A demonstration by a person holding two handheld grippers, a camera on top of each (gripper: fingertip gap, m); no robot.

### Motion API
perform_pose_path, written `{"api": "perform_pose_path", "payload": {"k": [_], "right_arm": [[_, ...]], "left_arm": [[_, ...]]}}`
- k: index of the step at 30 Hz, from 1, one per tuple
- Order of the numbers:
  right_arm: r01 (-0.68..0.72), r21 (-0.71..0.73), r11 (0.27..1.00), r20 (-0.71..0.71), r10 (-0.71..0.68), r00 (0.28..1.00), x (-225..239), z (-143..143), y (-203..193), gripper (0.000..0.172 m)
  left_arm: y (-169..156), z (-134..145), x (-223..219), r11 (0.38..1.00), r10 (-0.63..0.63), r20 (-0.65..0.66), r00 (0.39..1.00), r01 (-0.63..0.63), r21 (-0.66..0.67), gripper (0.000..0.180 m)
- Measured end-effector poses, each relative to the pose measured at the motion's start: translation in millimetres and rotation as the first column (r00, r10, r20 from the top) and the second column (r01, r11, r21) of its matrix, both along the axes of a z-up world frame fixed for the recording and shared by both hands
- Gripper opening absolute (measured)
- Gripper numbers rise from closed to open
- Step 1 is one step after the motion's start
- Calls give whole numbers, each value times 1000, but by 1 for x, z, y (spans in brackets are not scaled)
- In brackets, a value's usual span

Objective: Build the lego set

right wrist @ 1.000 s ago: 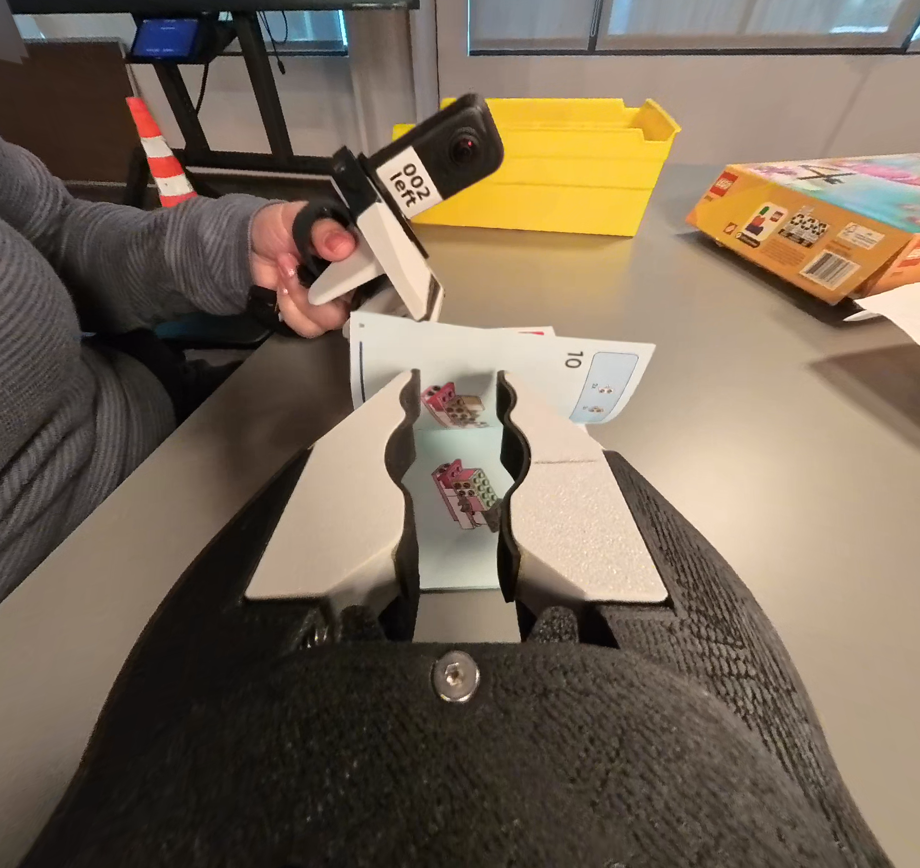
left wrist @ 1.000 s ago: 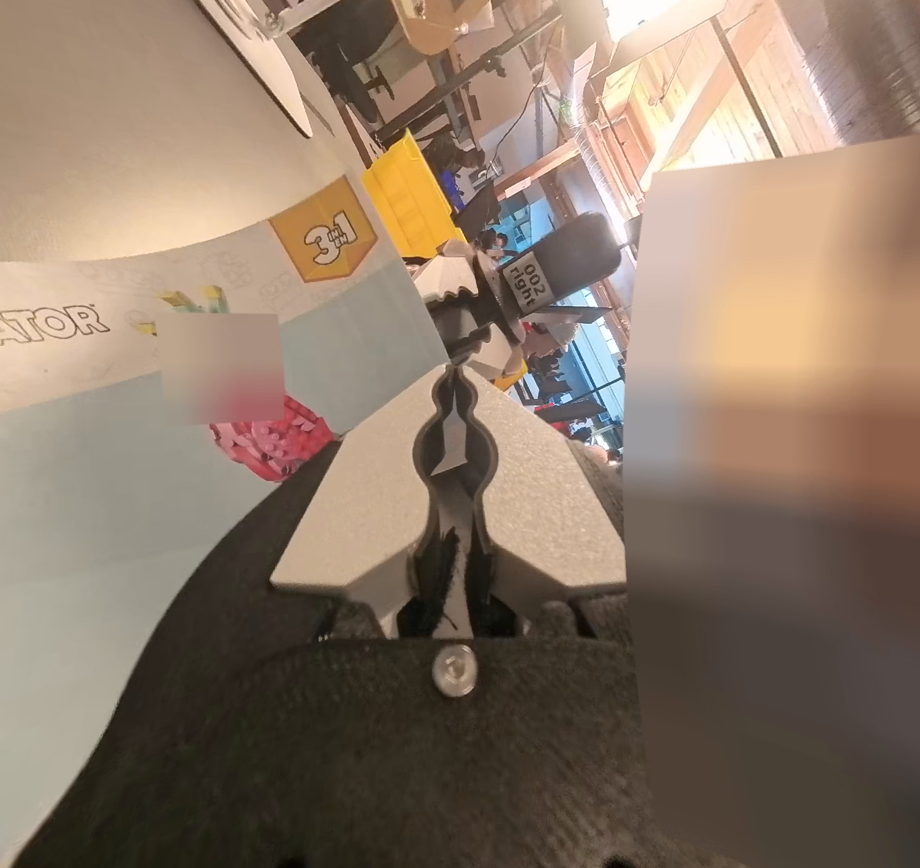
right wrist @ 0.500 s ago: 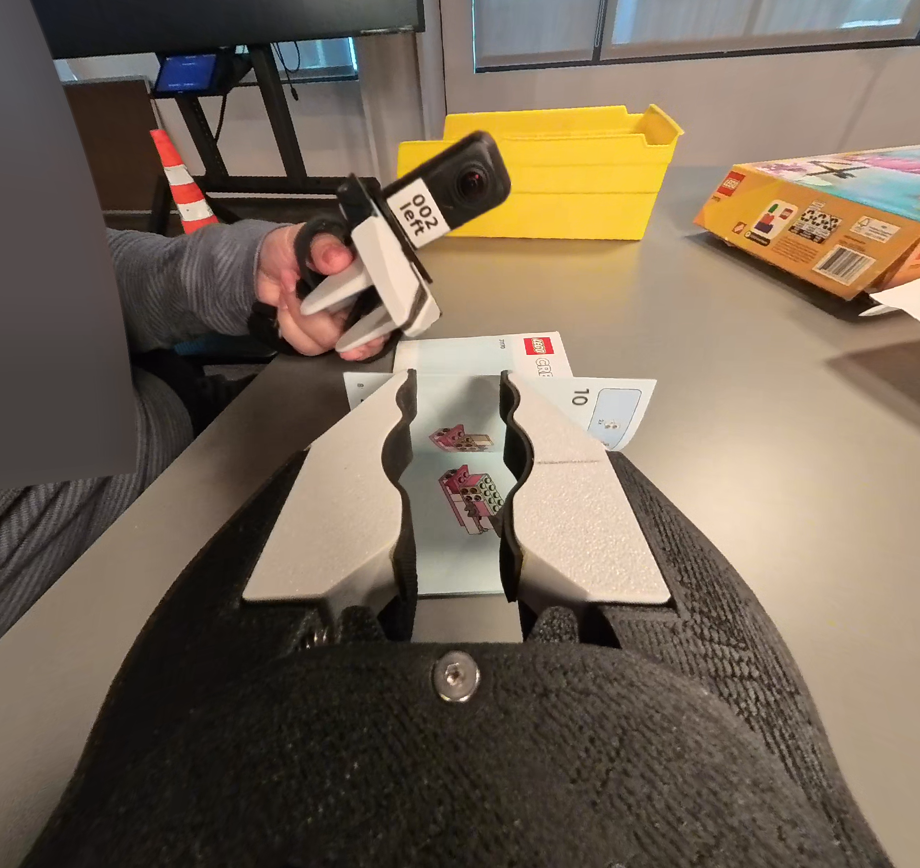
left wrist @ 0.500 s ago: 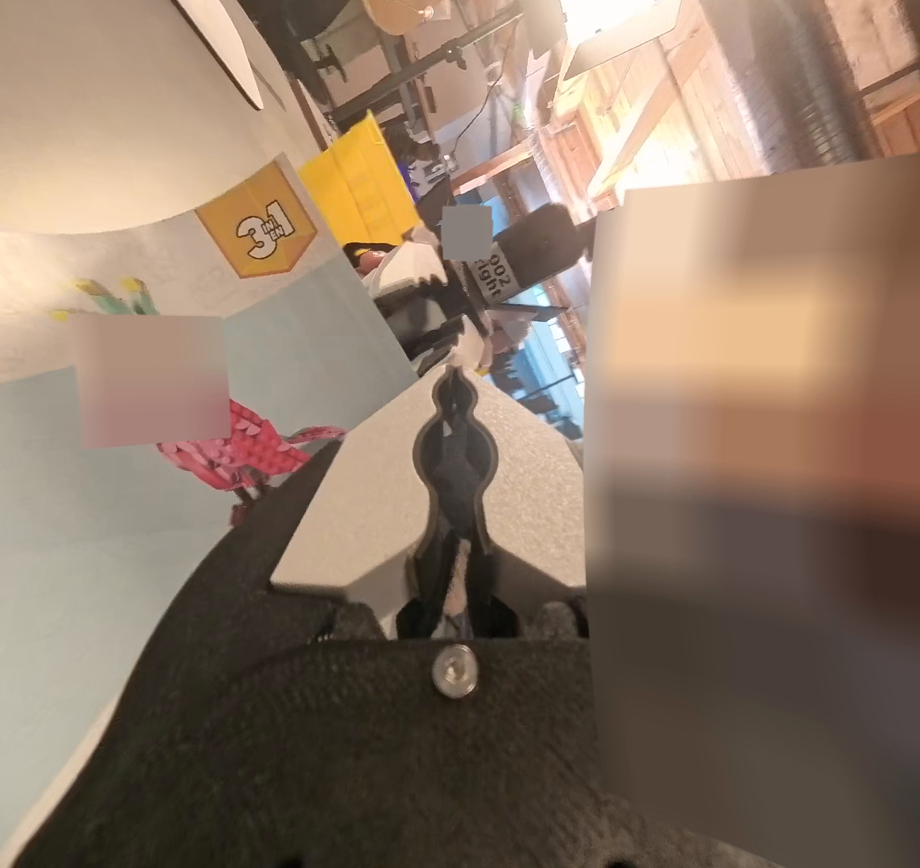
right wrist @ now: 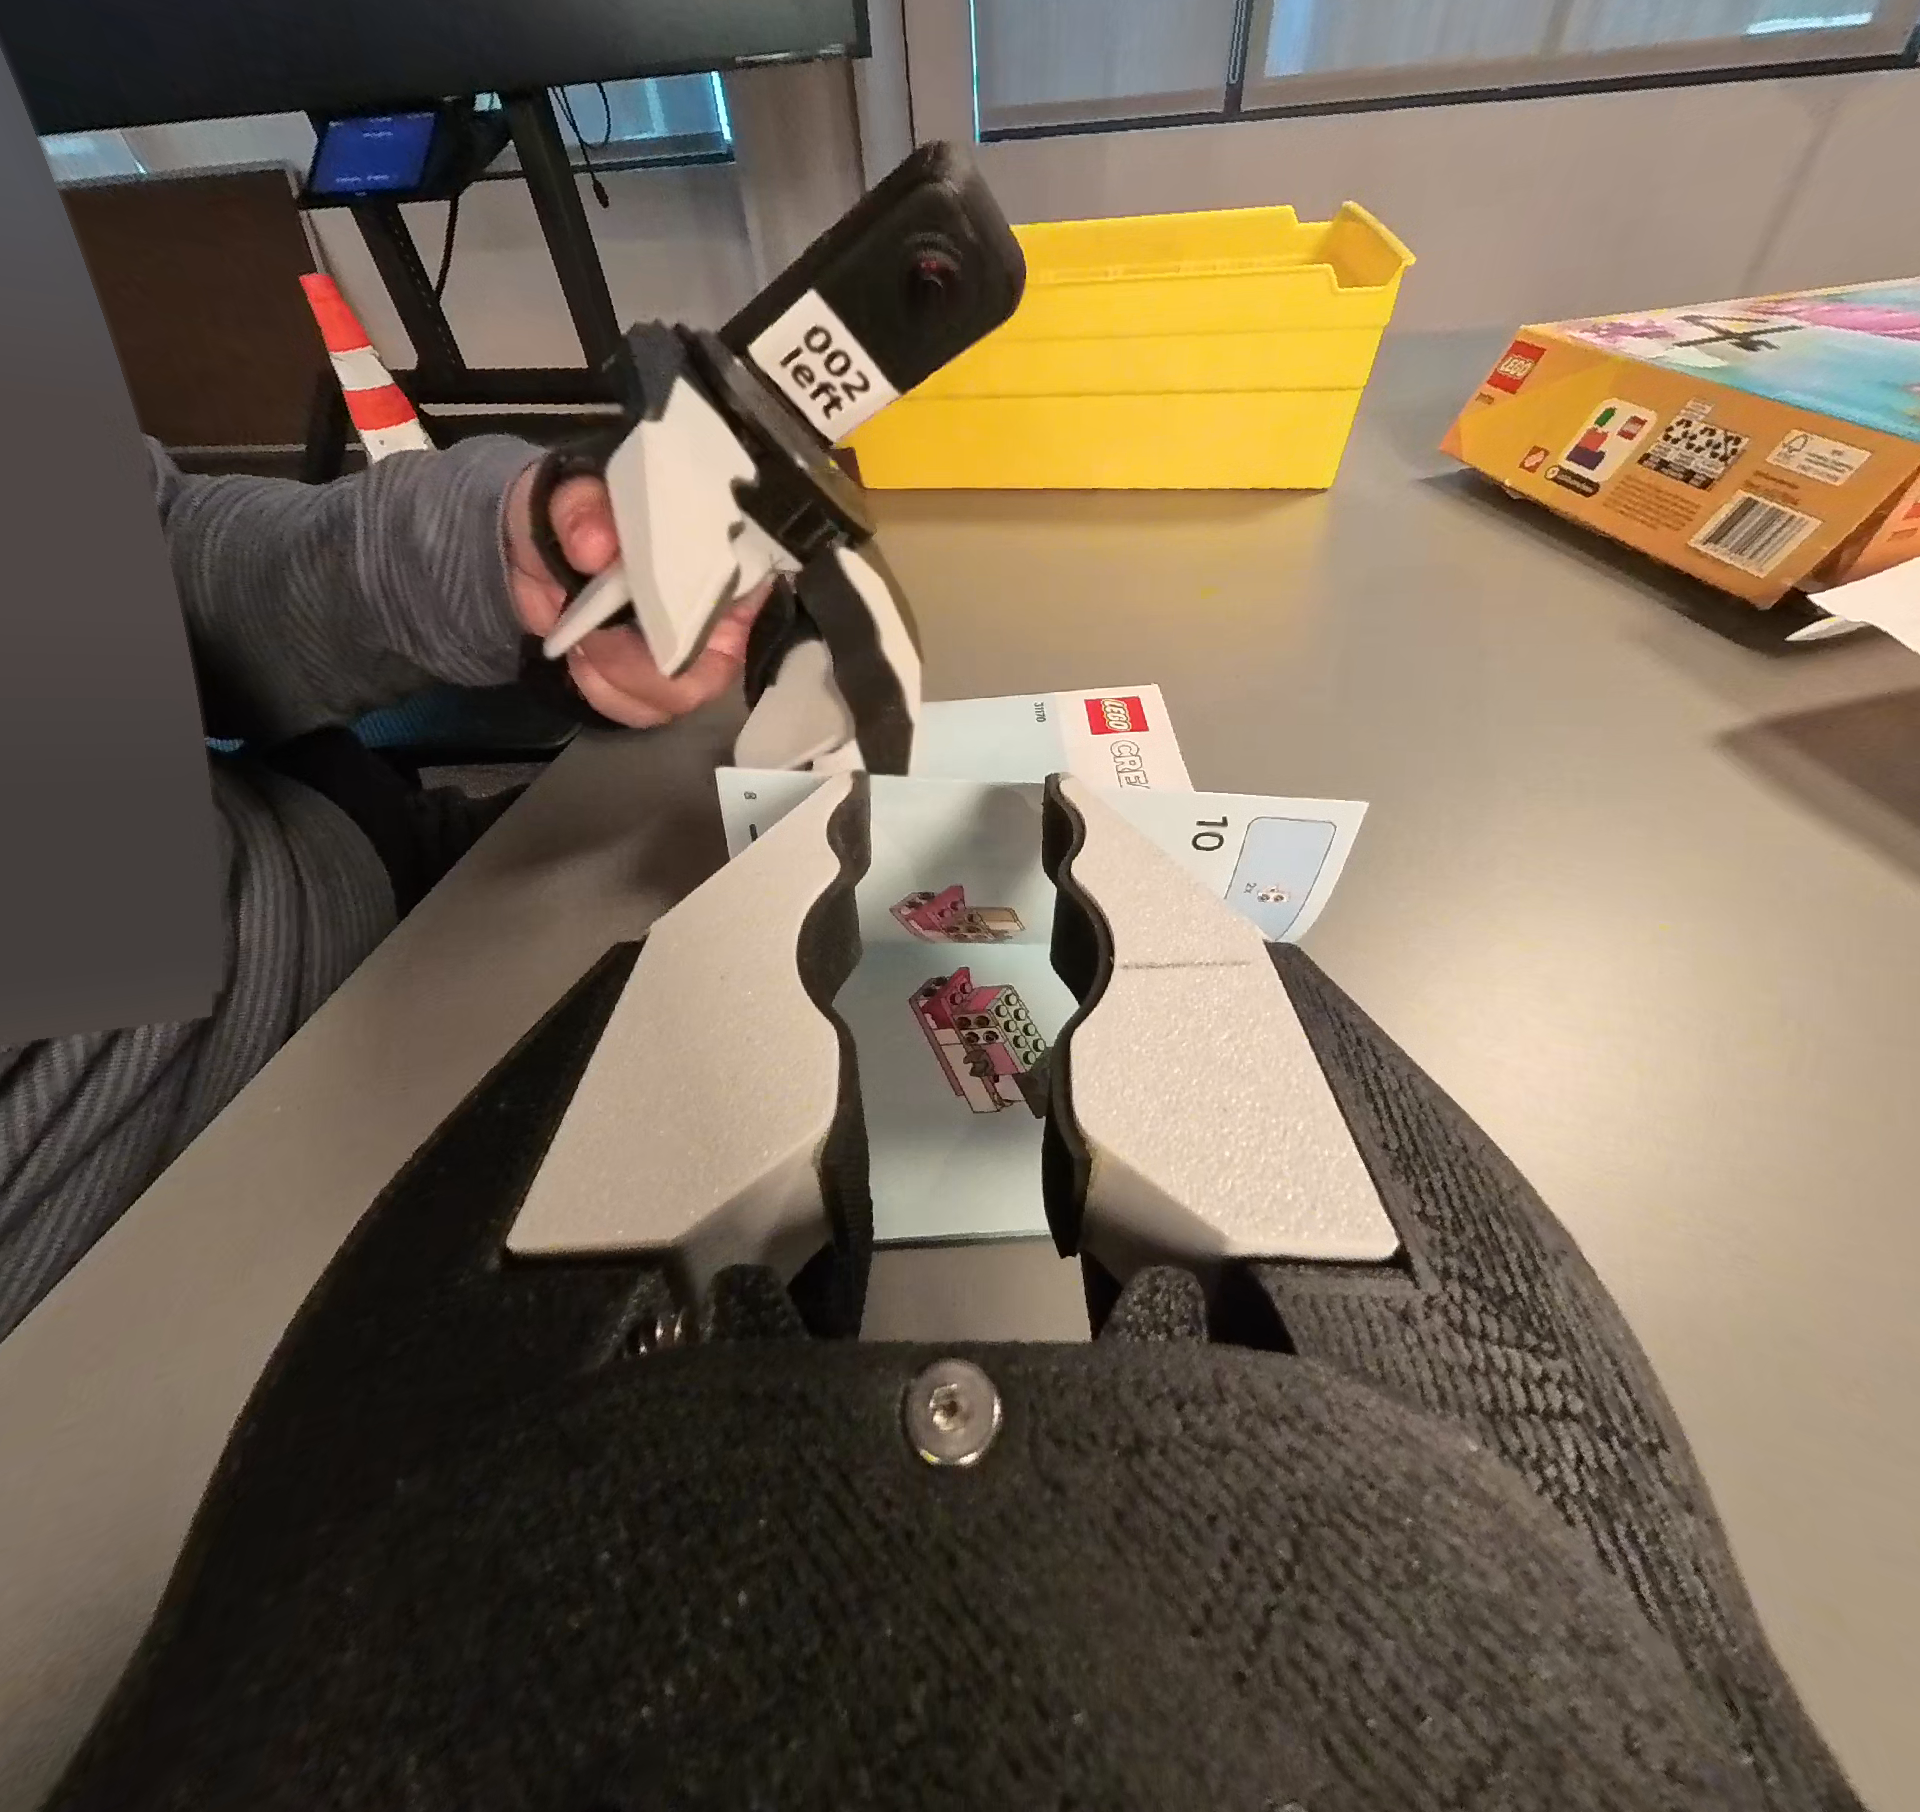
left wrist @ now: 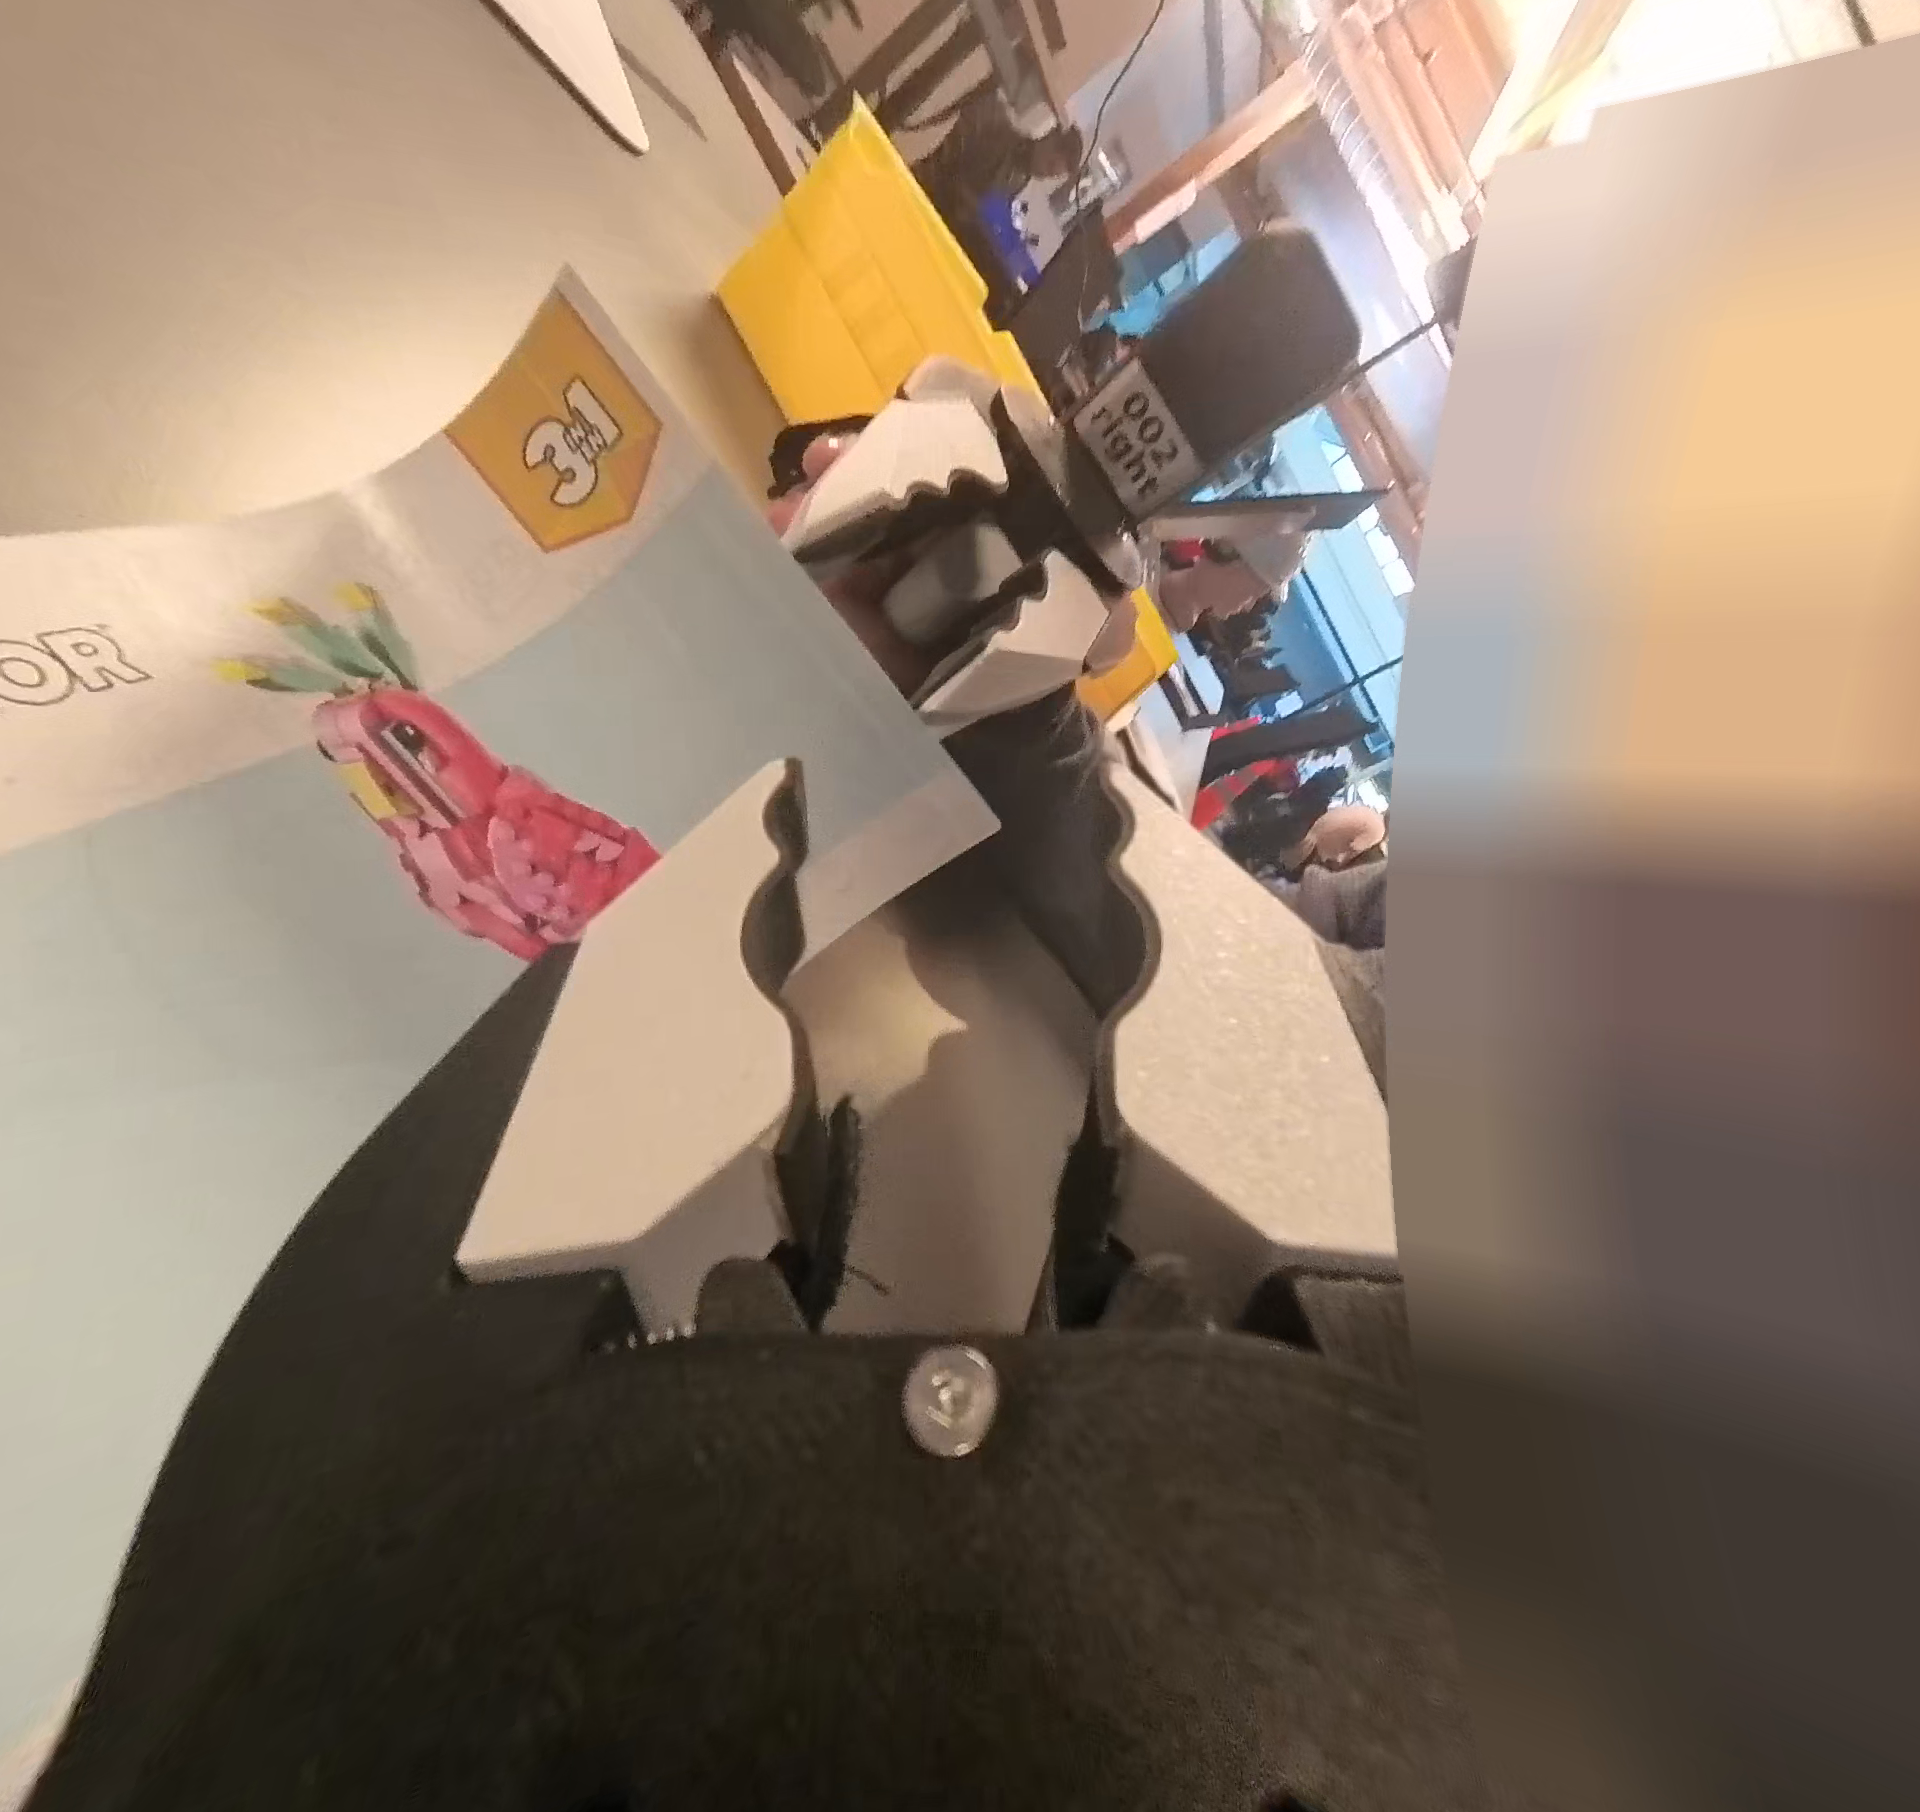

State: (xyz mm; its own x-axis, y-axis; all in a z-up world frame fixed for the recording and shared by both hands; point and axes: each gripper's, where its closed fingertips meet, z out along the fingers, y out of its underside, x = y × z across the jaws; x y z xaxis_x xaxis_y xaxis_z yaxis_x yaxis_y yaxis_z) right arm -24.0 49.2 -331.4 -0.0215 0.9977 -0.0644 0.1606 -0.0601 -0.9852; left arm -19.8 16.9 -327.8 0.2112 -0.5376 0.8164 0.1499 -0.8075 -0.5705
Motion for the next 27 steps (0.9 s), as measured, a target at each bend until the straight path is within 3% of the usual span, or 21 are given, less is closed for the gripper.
{"api": "perform_pose_path", "payload": {"k": [4,9,12,21,27], "right_arm": [[1,-2,1000,0,-1,1000,0,0,0,32],[2,-4,1000,-1,-2,1000,0,0,1,32],[2,-6,1000,-1,-2,1000,0,0,1,32],[2,-7,1000,-2,-2,1000,0,0,1,31],[3,-7,1000,-1,-3,1000,0,0,1,31]], "left_arm": [[0,-5,2,1000,-1,-43,999,1,20,46],[1,-2,2,1000,-11,20,1000,11,-25,27],[-1,1,2,998,-23,71,997,26,-51,28],[-1,-12,5,996,-33,8,999,34,-78,20],[-2,-8,5,995,-44,47,998,48,-87,17]]}}
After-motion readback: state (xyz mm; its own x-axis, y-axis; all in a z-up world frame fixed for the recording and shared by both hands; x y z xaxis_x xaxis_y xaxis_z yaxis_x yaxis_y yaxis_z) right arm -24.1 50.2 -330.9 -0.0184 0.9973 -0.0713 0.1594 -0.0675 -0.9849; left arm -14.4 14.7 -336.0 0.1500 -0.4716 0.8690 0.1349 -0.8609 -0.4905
